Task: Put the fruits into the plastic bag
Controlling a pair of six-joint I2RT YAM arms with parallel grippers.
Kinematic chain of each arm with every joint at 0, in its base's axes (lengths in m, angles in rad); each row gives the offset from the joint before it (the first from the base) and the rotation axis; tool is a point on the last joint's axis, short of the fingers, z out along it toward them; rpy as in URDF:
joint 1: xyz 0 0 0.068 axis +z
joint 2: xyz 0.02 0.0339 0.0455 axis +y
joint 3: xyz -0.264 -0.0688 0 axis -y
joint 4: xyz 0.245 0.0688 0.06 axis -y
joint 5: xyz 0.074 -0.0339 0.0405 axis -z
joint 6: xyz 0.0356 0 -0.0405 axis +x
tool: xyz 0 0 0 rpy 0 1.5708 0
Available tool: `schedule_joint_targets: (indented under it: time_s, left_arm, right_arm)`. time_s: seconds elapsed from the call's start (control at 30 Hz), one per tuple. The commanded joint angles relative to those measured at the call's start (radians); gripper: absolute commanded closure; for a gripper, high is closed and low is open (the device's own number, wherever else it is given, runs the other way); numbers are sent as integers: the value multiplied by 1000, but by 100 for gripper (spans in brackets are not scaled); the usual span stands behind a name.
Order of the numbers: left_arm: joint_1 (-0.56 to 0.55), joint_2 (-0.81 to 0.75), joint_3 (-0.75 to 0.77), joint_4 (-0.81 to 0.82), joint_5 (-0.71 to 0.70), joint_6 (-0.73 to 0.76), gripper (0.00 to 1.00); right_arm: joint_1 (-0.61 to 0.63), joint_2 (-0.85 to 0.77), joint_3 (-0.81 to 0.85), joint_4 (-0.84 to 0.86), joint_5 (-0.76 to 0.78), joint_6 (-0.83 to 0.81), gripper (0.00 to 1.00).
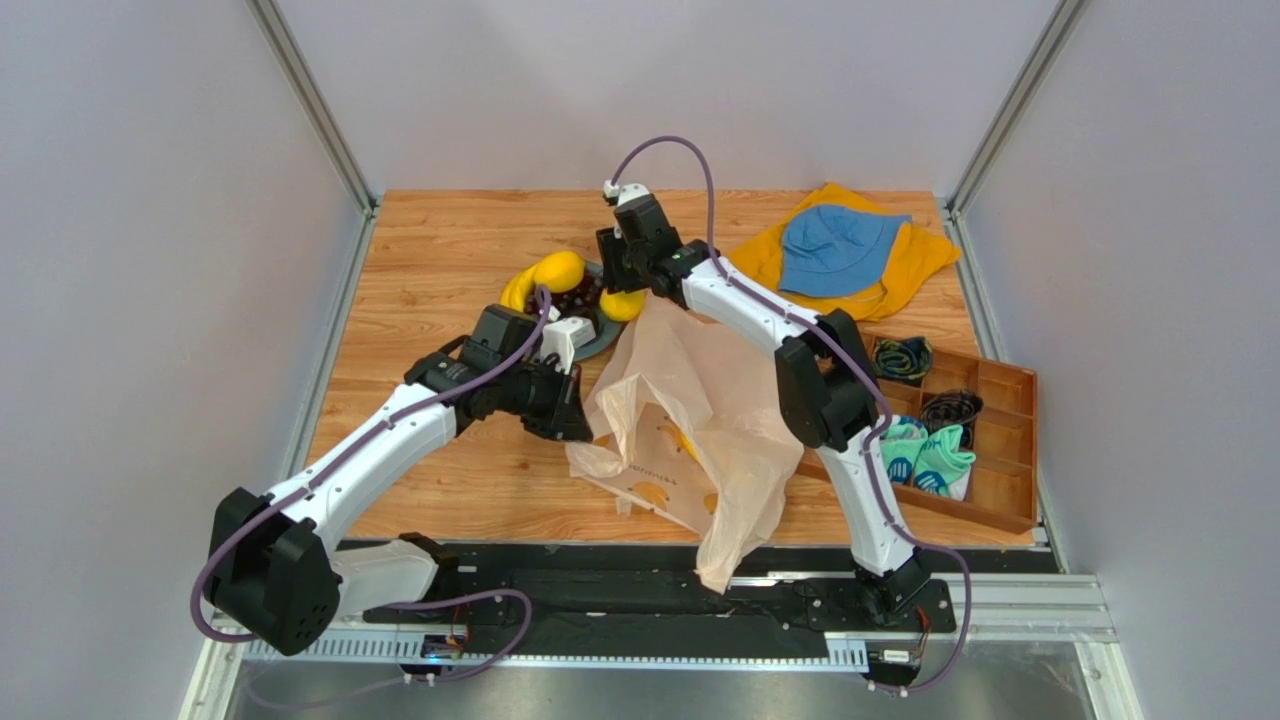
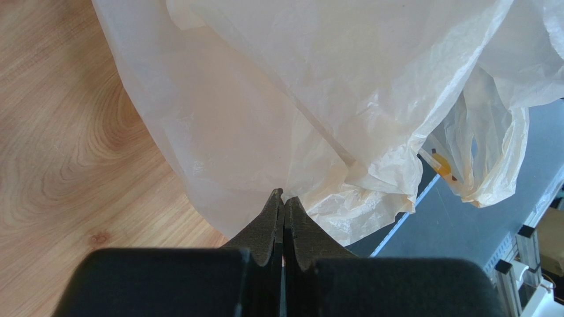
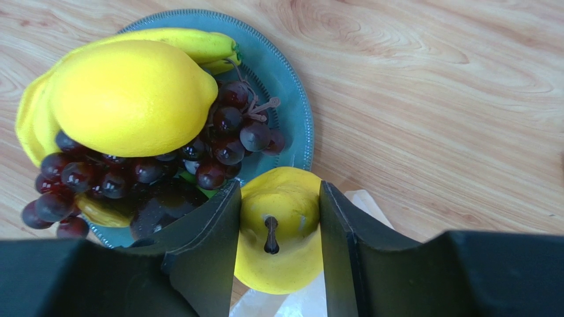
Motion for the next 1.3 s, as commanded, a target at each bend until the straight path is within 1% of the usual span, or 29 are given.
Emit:
schedule_joint_targets:
  time_s: [0.0, 0.2, 0.43, 0.5, 0.6, 0.77, 0.8, 0.83, 0.87, 0.9, 0.97, 1.03, 1.07, 1.13, 1.27]
  left_arm:
    - [7, -6, 5, 3, 17, 10, 100]
    - [7, -5, 7, 1, 15, 9, 100]
    - [7, -3, 4, 1, 17, 9, 100]
    - [7, -3, 4, 1, 18, 9, 100]
    - [8, -2, 13, 9, 32, 9, 100]
    - [24, 1, 31, 32, 77, 4, 100]
    - [25, 6, 39, 42, 86, -4, 100]
    - [27, 21, 47, 44, 110, -2, 100]
    - [27, 32, 54, 43, 126, -2, 100]
    - [28, 46, 79, 35, 141, 2, 100]
    - [28, 93, 126, 18, 173, 13, 100]
    - [30, 135, 157, -10, 184, 35, 100]
    - [30, 144, 177, -17, 189, 42, 100]
    - [31, 147, 180, -26, 193, 50, 100]
    - [36, 127, 150, -14, 198, 58, 100]
  right_arm:
    - [2, -126, -23, 83, 31, -14, 100]
    - [1, -184, -71, 120, 34, -8, 100]
    - [-10, -264, -112, 126, 51, -3, 100]
    - [-16, -333, -141, 134, 34, -9, 100]
    - [-16, -452, -235, 161, 1, -29, 100]
    - [-14, -661, -449, 174, -76, -49, 100]
    - [-16, -740, -480, 175, -76, -51, 100]
    - [-14, -777, -511, 177, -119, -52, 100]
    - [-14, -817, -586, 189, -158, -48, 100]
    - [-13, -904, -620, 198, -180, -45, 100]
    - [-7, -989, -728, 221, -255, -31, 100]
    - [12, -1085, -795, 229, -289, -16, 100]
    - [21, -1109, -821, 223, -311, 3, 100]
    - [47, -1162, -885, 203, -309, 14, 100]
    - [189, -1230, -944, 105, -188, 26, 100]
